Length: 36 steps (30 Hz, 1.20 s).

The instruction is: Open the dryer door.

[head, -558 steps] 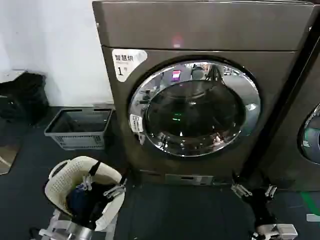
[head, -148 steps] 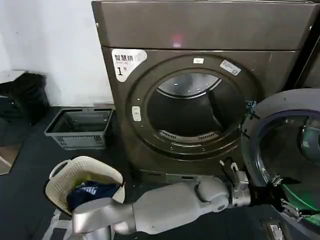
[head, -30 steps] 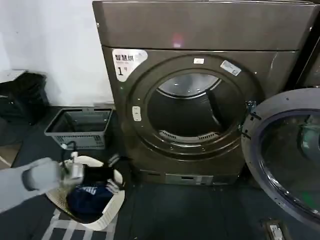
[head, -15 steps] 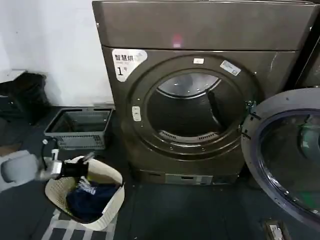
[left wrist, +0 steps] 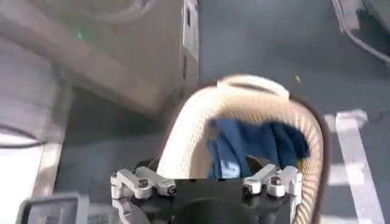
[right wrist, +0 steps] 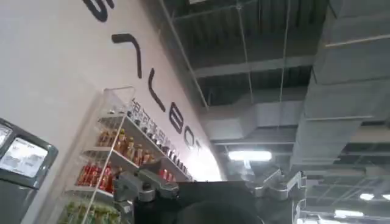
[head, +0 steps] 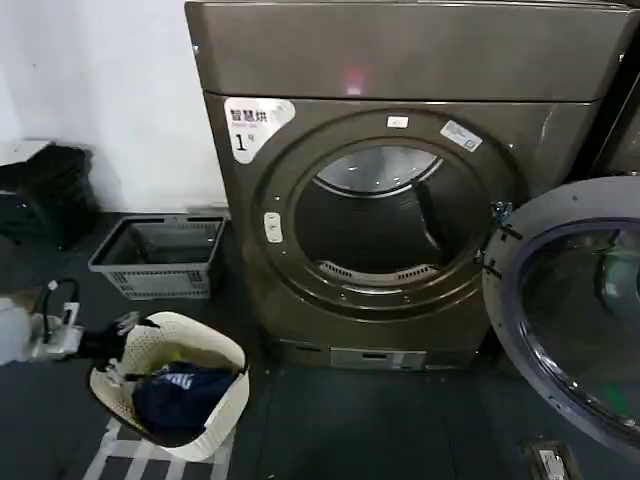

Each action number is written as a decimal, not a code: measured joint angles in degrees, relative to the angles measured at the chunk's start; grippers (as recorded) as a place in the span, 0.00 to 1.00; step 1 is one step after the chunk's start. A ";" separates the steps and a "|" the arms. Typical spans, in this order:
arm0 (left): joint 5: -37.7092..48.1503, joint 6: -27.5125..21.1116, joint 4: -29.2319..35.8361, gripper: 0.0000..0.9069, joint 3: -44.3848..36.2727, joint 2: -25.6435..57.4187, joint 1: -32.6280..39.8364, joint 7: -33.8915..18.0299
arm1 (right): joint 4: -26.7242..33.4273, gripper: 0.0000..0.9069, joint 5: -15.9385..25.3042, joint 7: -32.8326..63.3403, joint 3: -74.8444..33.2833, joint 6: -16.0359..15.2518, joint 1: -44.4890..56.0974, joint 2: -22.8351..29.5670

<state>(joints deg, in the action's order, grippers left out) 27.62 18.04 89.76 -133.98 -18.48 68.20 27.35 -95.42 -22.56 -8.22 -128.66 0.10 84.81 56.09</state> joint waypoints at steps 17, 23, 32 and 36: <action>-0.41 0.02 -4.87 1.00 -1.85 -0.03 0.98 0.16 | 0.47 1.00 -0.20 0.02 -0.58 -0.05 0.23 -0.53; -0.28 -0.42 -5.29 1.00 -1.90 -0.16 0.96 -0.94 | -0.04 1.00 -0.97 0.00 -0.86 -0.47 0.31 -0.68; -1.45 0.20 -5.78 1.00 -2.09 0.05 0.64 -1.27 | -0.67 1.00 -1.79 -0.03 -1.11 -1.07 0.21 -0.54; -1.77 0.55 -5.95 1.00 -2.13 0.03 0.62 -0.91 | -0.74 1.00 -1.80 -0.09 -1.71 -1.07 0.50 -0.57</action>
<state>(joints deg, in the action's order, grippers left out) 25.85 18.59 83.80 -136.11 -18.45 68.82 26.44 -96.16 -24.36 -8.31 -130.38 -0.97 85.31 55.52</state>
